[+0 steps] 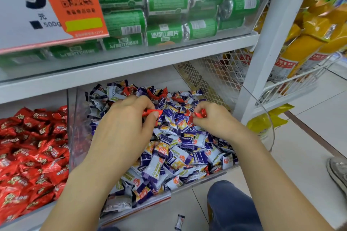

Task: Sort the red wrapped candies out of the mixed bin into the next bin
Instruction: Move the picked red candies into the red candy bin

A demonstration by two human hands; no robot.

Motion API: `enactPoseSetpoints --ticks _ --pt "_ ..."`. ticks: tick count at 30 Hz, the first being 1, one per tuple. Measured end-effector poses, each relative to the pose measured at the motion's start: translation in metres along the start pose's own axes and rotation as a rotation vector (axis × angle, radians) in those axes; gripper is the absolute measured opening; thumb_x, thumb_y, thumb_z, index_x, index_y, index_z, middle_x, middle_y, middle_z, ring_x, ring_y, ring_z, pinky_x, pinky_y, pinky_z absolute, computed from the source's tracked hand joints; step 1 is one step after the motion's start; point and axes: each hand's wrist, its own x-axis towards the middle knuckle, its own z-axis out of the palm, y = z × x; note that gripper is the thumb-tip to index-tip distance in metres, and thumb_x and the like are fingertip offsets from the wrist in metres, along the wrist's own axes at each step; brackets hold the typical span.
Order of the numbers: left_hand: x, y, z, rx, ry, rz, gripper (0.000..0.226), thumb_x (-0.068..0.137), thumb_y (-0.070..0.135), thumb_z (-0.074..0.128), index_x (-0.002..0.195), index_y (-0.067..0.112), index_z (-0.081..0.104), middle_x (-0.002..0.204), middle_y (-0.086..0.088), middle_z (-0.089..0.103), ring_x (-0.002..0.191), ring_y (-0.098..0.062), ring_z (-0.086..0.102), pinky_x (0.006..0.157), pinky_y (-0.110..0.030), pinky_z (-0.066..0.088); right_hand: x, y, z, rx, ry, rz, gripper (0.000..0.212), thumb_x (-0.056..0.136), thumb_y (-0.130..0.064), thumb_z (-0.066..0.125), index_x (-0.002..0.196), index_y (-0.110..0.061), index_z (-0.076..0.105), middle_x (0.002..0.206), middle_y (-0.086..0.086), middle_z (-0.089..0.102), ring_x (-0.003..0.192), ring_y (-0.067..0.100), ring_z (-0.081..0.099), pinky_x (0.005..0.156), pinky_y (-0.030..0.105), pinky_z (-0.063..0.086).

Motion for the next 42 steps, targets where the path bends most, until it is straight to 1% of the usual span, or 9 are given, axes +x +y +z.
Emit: enactPoseSetpoints --ticks 4,8,13,19,22,27,30,34,42 --pt "0.0 0.001 0.003 0.012 -0.017 0.003 0.01 0.09 0.035 0.053 0.09 0.026 0.057 0.085 0.008 0.057 0.086 -0.017 0.052 0.067 -0.031 0.038 -0.005 0.001 -0.002 -0.035 -0.188 -0.03 0.029 0.087 -0.034 0.065 0.115 -0.025 0.064 0.092 -0.016 0.058 0.081 0.007 0.055 0.07 0.022 0.042" --pt "0.003 0.003 -0.001 0.006 -0.005 -0.026 0.013 0.09 0.036 0.051 0.091 0.025 0.058 0.08 0.008 0.059 0.075 -0.015 0.055 0.058 -0.028 0.036 -0.008 -0.001 -0.007 -0.041 -0.031 -0.046 0.019 0.08 -0.037 0.072 0.09 -0.027 0.061 0.072 -0.015 0.052 0.068 0.008 0.051 0.056 0.024 0.035" --pt "0.008 -0.006 -0.024 -0.017 0.08 -0.186 0.009 0.09 0.031 0.051 0.094 0.022 0.052 0.057 0.001 0.058 0.052 -0.017 0.054 0.051 -0.028 0.04 -0.016 -0.003 -0.02 0.025 0.119 -0.027 0.021 0.082 -0.037 0.064 0.088 -0.02 0.054 0.068 0.002 0.06 0.057 0.014 0.05 0.05 0.027 0.034" --pt "0.006 -0.013 -0.033 0.087 0.045 -0.271 0.009 0.088 0.03 0.05 0.092 0.022 0.053 0.058 -0.004 0.056 0.057 -0.021 0.052 0.051 -0.029 0.033 -0.027 0.001 -0.019 -0.054 0.048 -0.065 0.005 0.083 -0.029 0.063 0.081 -0.028 0.059 0.062 -0.004 0.056 0.052 0.012 0.048 0.048 0.026 0.033" --pt "0.003 -0.013 -0.046 0.156 -0.132 -0.248 0.021 0.085 0.049 0.054 0.081 0.029 0.059 0.065 0.006 0.059 0.059 -0.011 0.053 0.051 -0.025 0.035 -0.028 0.003 -0.019 -0.075 0.035 -0.075 0.028 0.083 -0.044 0.066 0.067 -0.035 0.045 0.06 -0.011 0.045 0.056 0.004 0.042 0.051 0.02 0.029" --pt "-0.01 -0.014 -0.056 0.294 -0.531 -0.152 0.018 0.079 0.055 0.063 0.093 0.043 0.059 0.09 0.018 0.057 0.083 -0.004 0.053 0.077 -0.025 0.045 -0.024 0.002 -0.021 -0.023 0.148 -0.052 0.01 0.087 -0.03 0.06 0.083 -0.024 0.067 0.068 -0.007 0.063 0.06 0.005 0.053 0.055 0.023 0.041" --pt "-0.015 -0.017 -0.05 0.338 -0.582 -0.112 0.03 0.079 0.052 0.064 0.108 0.051 0.054 0.106 0.021 0.047 0.101 -0.007 0.051 0.089 -0.029 0.045 -0.02 0.006 -0.02 -0.07 0.131 -0.037 0.02 0.087 -0.025 0.06 0.104 -0.033 0.066 0.067 -0.015 0.056 0.055 0.001 0.048 0.05 0.019 0.034" --pt "-0.017 -0.02 -0.045 0.29 -0.525 -0.085 0.02 0.079 0.051 0.066 0.09 0.047 0.05 0.099 0.018 0.045 0.095 -0.007 0.051 0.083 -0.029 0.045 -0.013 0.006 -0.017 -0.087 0.106 -0.034 0.031 0.089 -0.025 0.058 0.118 -0.031 0.061 0.065 -0.007 0.056 0.052 0.008 0.048 0.05 0.025 0.035" --pt "-0.016 -0.023 -0.054 0.185 -0.271 -0.108 0.026 0.078 0.049 0.064 0.09 0.035 0.047 0.083 0.018 0.045 0.073 -0.008 0.046 0.067 -0.029 0.034 0.008 -0.017 0.009 -0.356 -0.049 -0.007 0.047 0.091 -0.022 0.053 0.136 -0.033 0.047 0.129 0.008 0.057 0.11 0.028 0.056 0.08 0.033 0.047"
